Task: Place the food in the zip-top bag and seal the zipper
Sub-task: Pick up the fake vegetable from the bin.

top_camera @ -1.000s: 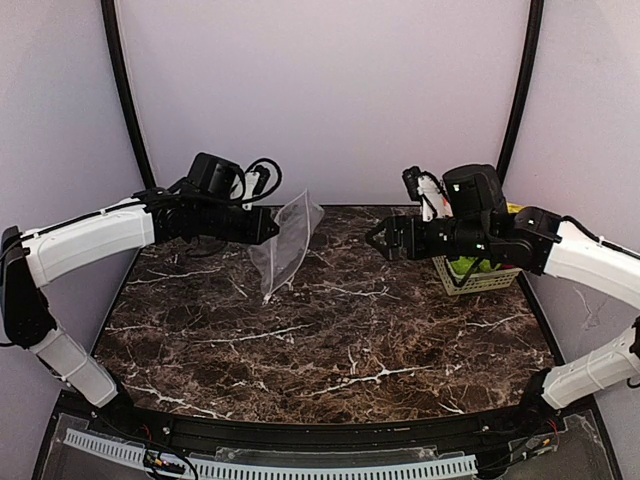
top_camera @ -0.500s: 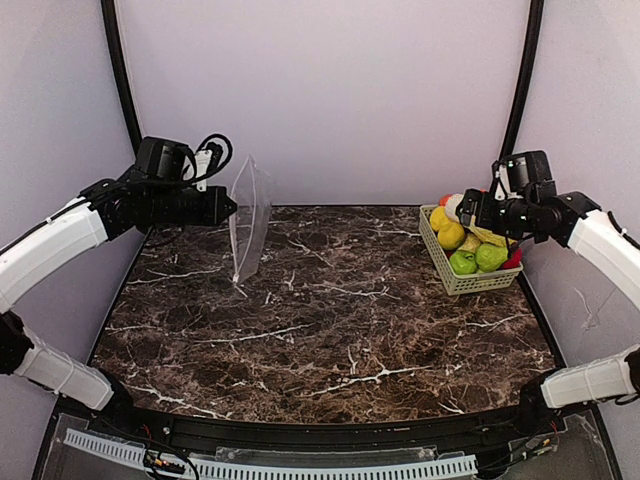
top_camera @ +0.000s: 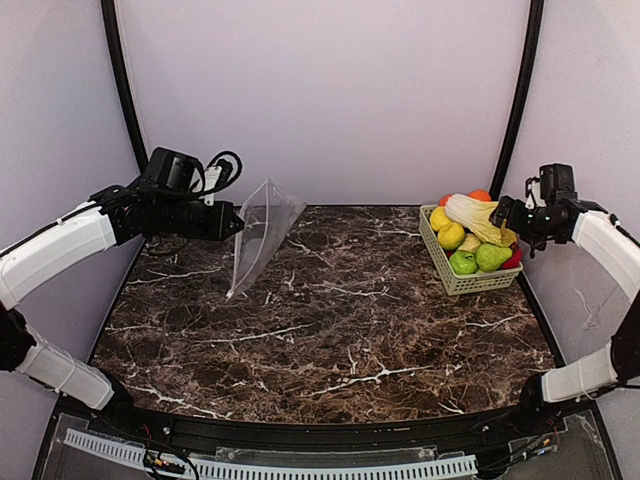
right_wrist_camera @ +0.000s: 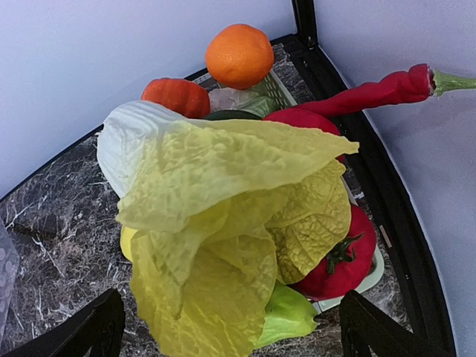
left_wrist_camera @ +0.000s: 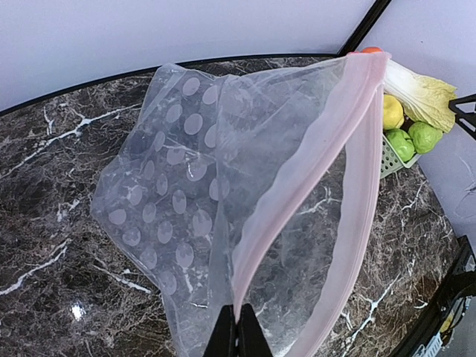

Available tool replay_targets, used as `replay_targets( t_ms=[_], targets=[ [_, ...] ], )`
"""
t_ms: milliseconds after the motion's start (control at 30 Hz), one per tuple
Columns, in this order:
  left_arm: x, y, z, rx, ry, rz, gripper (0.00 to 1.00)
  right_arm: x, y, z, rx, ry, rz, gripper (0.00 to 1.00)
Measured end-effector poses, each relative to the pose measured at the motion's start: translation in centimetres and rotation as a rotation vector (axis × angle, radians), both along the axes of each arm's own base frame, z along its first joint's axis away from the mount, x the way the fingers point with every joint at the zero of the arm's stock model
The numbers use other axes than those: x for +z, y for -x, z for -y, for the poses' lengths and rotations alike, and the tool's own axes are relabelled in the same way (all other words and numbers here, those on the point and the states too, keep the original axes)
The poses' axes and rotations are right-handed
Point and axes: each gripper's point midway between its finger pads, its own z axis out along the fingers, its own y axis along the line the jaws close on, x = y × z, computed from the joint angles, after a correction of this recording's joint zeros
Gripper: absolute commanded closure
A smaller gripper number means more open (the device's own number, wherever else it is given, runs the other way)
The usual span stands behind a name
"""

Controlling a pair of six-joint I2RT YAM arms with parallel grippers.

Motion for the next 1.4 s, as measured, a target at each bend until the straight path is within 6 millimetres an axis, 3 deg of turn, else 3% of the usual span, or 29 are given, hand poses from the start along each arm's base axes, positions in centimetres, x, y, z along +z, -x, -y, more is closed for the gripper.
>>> replay_targets(
  t_ms=[167, 533, 700, 900, 1400],
  targets=[
    [-1.1, 0.0, 0.7, -0.021, 0.011, -0.033, 0.99, -0.8, -1.3, 0.7, 0.034, -0.063, 0.013, 0.07],
    [-1.3, 0.2, 1.1, -0.036, 0.032, -0.048, 0.99, -2.4, -3.4, -0.6, 0.148, -0.111, 0.021, 0.11],
    [-1.7, 0.3, 1.3, -0.043, 0.039, -0.060, 0.99, -3.0, -4.1, -0.7, 0.167, -0.112, 0.022, 0.17],
    [-1.8, 0.4, 1.5, -0.052, 0.048, -0.066, 0.99, -4.0, -4.7, -0.7, 0.180, -0.103, 0.005, 0.36],
    [-2.4, 0.6, 1.4, -0.053, 0.043, -0.077, 0.99, -3.3, -5.2, -0.9, 0.190, -0.112, 0.030, 0.90]
  ],
)
